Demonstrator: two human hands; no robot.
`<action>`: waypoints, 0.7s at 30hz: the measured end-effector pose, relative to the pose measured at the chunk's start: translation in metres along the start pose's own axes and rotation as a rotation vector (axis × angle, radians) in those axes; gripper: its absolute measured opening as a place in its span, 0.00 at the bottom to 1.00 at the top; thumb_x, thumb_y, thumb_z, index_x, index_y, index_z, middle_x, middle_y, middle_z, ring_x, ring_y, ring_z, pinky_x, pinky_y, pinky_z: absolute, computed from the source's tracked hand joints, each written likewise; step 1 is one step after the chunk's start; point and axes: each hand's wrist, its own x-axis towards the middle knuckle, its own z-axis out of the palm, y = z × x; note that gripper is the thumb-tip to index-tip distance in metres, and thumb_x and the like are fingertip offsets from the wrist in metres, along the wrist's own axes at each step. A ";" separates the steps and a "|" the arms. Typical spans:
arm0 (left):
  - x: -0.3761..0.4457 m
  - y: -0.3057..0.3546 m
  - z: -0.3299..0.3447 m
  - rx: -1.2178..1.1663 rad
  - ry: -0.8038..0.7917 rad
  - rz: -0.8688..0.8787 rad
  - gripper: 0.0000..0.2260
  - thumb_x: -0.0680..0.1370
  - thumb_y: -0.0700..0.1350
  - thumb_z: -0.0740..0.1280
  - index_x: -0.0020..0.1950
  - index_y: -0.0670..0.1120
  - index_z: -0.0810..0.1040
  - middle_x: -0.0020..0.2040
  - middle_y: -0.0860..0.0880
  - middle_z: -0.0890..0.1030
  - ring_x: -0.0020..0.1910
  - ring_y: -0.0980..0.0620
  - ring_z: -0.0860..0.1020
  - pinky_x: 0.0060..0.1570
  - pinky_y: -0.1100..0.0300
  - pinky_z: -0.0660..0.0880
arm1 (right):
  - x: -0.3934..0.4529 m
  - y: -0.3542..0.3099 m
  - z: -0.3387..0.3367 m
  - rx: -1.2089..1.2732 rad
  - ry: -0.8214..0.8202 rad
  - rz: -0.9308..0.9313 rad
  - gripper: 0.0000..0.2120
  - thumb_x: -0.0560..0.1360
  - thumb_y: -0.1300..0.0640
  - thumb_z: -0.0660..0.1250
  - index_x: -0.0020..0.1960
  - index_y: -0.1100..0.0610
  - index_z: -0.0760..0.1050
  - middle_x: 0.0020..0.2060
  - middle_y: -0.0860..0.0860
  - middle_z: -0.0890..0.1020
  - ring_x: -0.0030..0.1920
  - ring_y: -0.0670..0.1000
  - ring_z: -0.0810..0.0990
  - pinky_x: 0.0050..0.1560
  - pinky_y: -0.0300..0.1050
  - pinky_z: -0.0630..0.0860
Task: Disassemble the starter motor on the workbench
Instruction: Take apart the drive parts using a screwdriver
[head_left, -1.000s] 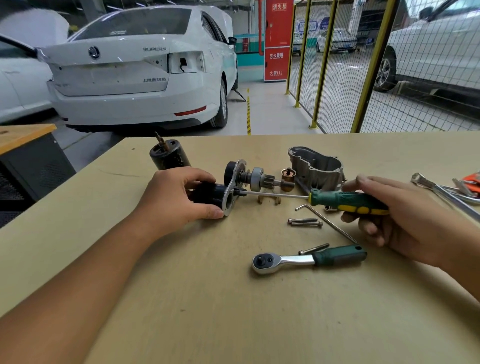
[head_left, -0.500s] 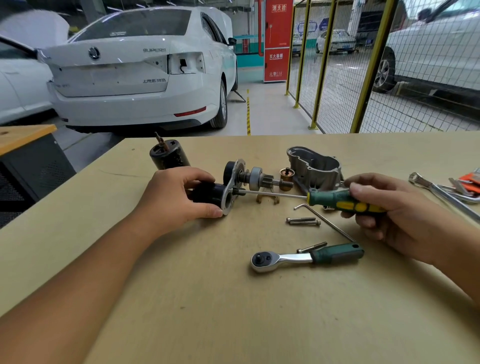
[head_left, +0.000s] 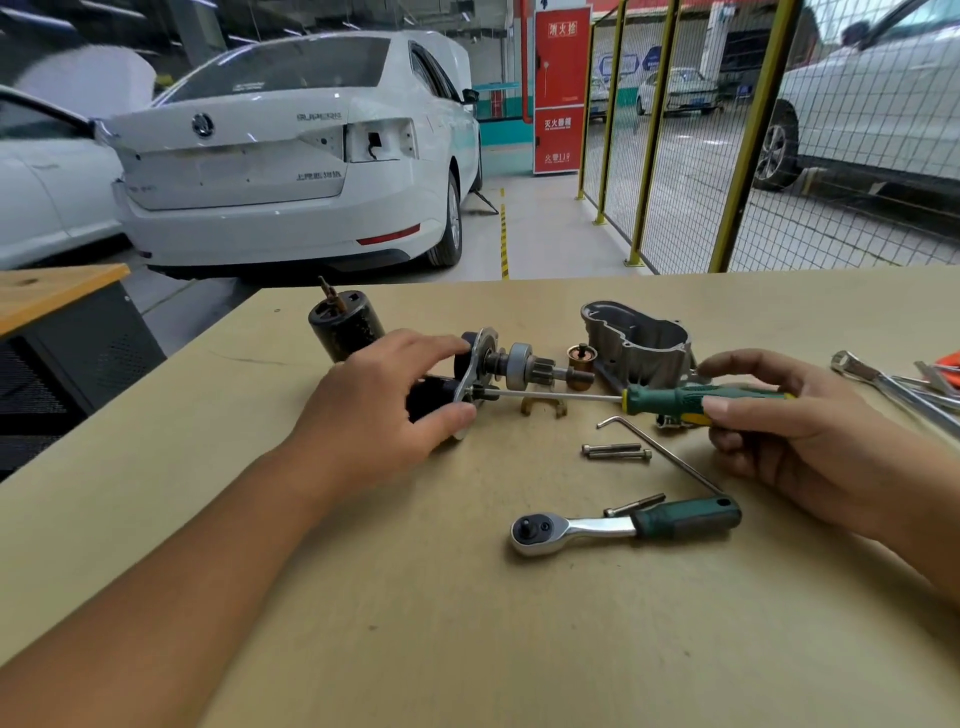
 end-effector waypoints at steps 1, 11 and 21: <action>0.000 0.005 0.001 0.056 0.005 0.030 0.22 0.74 0.62 0.68 0.68 0.63 0.75 0.61 0.61 0.78 0.55 0.54 0.80 0.51 0.52 0.79 | -0.001 -0.002 0.002 -0.018 -0.008 0.009 0.22 0.60 0.57 0.84 0.53 0.55 0.83 0.42 0.58 0.84 0.31 0.51 0.76 0.27 0.43 0.75; 0.000 0.021 0.009 0.201 0.021 0.053 0.10 0.81 0.48 0.67 0.60 0.56 0.82 0.62 0.56 0.79 0.50 0.45 0.82 0.45 0.49 0.80 | -0.001 0.000 0.001 0.027 0.024 -0.019 0.23 0.58 0.63 0.79 0.53 0.56 0.83 0.40 0.58 0.82 0.30 0.51 0.75 0.27 0.43 0.75; 0.004 0.022 0.010 0.279 0.034 0.042 0.10 0.81 0.52 0.66 0.60 0.55 0.83 0.67 0.51 0.77 0.47 0.39 0.83 0.43 0.45 0.81 | -0.003 -0.002 0.002 -0.039 -0.007 -0.013 0.21 0.63 0.53 0.78 0.55 0.56 0.81 0.41 0.61 0.82 0.29 0.52 0.74 0.24 0.44 0.72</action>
